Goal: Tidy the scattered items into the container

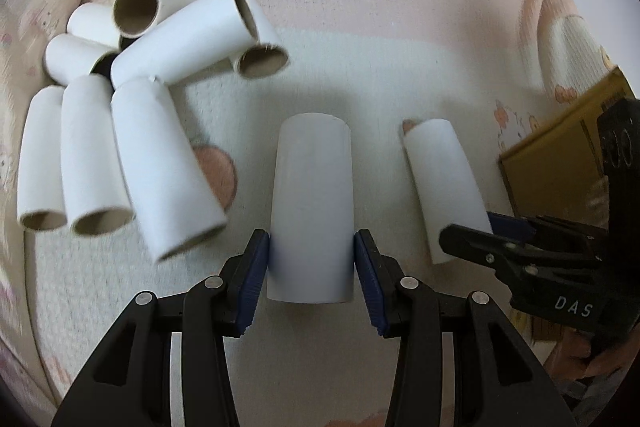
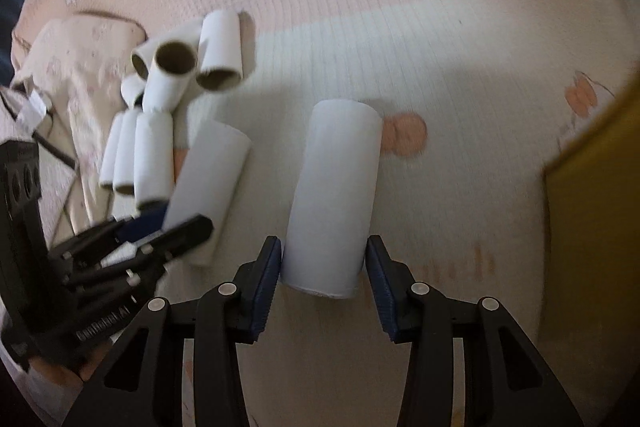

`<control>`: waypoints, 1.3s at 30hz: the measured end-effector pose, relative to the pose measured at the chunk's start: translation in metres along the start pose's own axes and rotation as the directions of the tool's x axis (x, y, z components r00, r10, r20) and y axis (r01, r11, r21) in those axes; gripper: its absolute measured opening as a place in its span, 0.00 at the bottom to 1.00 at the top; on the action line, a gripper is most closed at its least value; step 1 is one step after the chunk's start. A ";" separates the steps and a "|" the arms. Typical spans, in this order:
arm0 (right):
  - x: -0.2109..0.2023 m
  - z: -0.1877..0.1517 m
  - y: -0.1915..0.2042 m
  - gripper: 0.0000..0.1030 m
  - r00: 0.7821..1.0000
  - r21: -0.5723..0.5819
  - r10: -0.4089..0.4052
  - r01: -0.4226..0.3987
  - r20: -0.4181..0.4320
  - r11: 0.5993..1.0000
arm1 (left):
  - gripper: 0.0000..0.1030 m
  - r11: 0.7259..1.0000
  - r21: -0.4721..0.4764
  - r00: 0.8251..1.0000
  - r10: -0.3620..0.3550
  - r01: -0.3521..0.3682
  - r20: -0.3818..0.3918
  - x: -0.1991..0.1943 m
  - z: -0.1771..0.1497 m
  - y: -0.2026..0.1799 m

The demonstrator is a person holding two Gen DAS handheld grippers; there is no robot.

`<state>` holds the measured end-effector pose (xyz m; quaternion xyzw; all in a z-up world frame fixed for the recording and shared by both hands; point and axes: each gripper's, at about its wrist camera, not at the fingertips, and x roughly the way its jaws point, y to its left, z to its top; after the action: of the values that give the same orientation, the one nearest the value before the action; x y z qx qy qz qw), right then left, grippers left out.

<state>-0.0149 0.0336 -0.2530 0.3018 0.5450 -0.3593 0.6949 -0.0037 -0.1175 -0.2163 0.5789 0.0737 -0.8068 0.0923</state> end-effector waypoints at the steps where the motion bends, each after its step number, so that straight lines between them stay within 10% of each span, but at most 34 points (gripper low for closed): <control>1: -0.001 -0.004 0.001 0.40 1.000 -0.010 -0.010 0.010 -0.011 1.000 | 0.47 1.000 0.005 1.000 0.001 -0.001 -0.008 -0.002 -0.004 0.000; 39: 0.023 -0.002 0.020 0.40 0.997 -0.128 -0.068 0.063 -0.040 0.990 | 0.47 0.999 -0.019 0.998 -0.030 0.029 -0.050 0.016 -0.009 -0.006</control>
<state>0.0034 0.0427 -0.2750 0.2469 0.5917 -0.3398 0.6881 -0.0018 -0.1102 -0.2342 0.5971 0.0919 -0.7925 0.0840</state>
